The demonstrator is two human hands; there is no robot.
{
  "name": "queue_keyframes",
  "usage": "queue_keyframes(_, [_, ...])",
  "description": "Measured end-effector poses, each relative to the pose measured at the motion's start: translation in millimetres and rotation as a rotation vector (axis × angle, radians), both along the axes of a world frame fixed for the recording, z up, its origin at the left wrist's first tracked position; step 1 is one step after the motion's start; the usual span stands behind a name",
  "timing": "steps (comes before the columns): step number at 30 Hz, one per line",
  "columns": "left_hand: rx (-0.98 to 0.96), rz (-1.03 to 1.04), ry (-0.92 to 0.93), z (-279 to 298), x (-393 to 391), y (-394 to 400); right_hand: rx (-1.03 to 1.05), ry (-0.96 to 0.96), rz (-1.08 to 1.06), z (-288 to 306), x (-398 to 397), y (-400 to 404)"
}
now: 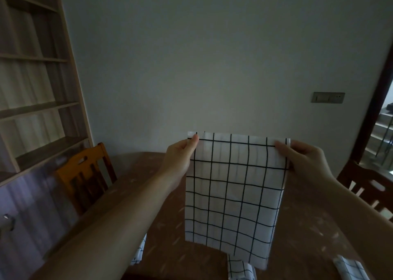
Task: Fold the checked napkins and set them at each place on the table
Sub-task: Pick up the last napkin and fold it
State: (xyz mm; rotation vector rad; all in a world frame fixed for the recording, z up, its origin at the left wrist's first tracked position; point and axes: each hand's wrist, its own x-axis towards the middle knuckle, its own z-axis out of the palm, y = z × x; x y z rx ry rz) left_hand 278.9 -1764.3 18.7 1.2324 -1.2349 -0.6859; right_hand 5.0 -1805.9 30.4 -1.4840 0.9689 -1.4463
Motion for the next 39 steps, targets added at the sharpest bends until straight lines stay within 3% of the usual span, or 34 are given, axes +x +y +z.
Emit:
queue_keyframes(5, [0.152,-0.252,0.088,-16.9,-4.6,5.6,0.044,-0.062,-0.043,2.7,0.5,1.9])
queue_keyframes(13, [0.08,-0.065,0.111,-18.6,-14.1,-1.2,-0.043,0.015,-0.147,5.5,-4.0,-2.0])
queue_keyframes(21, [0.079,-0.115,0.109,-19.9,-21.8,1.2,-0.153,-0.019,-0.224,8.0,-1.5,2.2])
queue_keyframes(24, [0.037,-0.066,0.091,-17.9,-24.3,0.3,-0.137,0.093,-0.079,2.5,-12.8,-4.4])
queue_keyframes(27, [-0.023,-0.035,0.061,-9.2,-24.1,1.6,0.024,0.344,0.167,-7.8,-23.7,-8.1])
queue_keyframes(29, [-0.039,-0.047,0.029,-2.8,-20.6,3.4,0.019,0.459,0.161,-12.0,-25.7,-9.6])
queue_keyframes(32, [0.102,-0.117,-0.101,-2.1,-9.7,5.3,0.062,0.332,0.15,-9.2,-27.5,-12.2])
queue_keyframes(36, [0.175,-0.248,-0.066,-11.6,-9.1,4.0,0.166,0.188,0.243,-9.0,-39.7,-15.3])
queue_keyframes(39, [0.181,-0.172,0.055,-17.3,-13.9,2.0,0.229,0.35,0.319,-13.5,-41.0,-9.9])
